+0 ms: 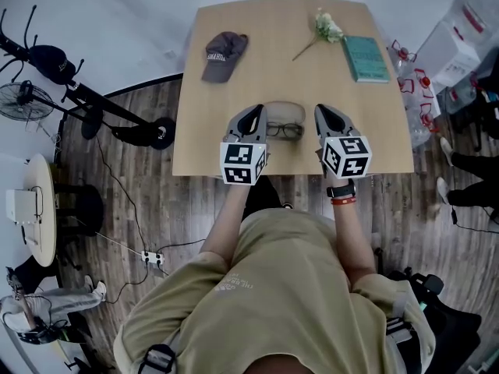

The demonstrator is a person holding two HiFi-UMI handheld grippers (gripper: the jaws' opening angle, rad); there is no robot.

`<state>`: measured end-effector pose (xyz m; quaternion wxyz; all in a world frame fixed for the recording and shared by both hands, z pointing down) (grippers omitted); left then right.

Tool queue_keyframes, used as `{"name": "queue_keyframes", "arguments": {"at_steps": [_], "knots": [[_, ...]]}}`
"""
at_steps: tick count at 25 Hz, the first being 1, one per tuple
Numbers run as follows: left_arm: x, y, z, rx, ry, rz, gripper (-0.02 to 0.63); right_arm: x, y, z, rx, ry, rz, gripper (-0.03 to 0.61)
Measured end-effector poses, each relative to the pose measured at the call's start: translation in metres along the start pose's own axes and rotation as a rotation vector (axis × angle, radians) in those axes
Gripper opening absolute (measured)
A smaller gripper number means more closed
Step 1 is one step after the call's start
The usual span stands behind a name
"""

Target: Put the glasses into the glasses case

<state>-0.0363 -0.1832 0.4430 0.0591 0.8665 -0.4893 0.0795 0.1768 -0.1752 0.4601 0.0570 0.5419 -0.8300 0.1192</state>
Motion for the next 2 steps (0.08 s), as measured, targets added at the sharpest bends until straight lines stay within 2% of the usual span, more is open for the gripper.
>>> {"name": "queue_keyframes", "arguments": {"at_steps": [2], "knots": [[0.0019, 0.0039, -0.0002, -0.001, 0.003, 0.000, 0.023, 0.0024, 0.0007, -0.0010, 0.005, 0.005, -0.001, 0.015]]}}
Point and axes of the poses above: the fingertips, and each gripper's own axes: x forward along the fingers, y to its left, z out of its top, the point moved 8 cm from there along -x, backward along the fingers, and after that the axes turned 2 degrees about -x, right-handed, at the moved point
